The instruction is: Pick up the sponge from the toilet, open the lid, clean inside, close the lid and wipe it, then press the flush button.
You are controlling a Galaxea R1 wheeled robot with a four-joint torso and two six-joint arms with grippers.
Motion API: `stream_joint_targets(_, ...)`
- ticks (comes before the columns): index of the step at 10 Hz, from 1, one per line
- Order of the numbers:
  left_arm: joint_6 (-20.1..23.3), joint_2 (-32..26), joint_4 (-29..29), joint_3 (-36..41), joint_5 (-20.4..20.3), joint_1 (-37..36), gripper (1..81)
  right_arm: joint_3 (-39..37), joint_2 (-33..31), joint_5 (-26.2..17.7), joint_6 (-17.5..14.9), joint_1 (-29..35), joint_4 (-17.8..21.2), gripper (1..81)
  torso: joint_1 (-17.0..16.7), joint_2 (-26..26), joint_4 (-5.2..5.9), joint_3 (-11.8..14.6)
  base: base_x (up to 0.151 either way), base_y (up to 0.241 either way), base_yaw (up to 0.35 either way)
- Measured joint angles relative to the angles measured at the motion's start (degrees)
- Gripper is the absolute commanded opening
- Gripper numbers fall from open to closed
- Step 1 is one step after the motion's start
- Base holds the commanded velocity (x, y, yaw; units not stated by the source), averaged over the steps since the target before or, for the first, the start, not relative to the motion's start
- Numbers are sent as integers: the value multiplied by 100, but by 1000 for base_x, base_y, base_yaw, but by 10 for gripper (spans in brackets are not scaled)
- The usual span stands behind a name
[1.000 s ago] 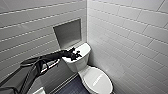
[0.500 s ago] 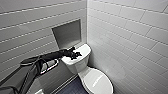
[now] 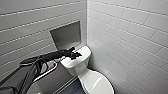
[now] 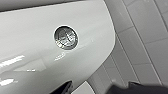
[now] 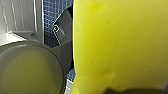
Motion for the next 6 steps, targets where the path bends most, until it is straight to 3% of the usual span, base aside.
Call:
stream_joint_targets(1,2,0,-2,2,-30,2,811,0,0,-5,0,-4,0,10,0,0,0,0,89,0,0)
stream_joint_targets(6,2,-24,-18,0,-52,6,811,10,5,9,0,-6,0,10,4,4,0,0,0,0,0)
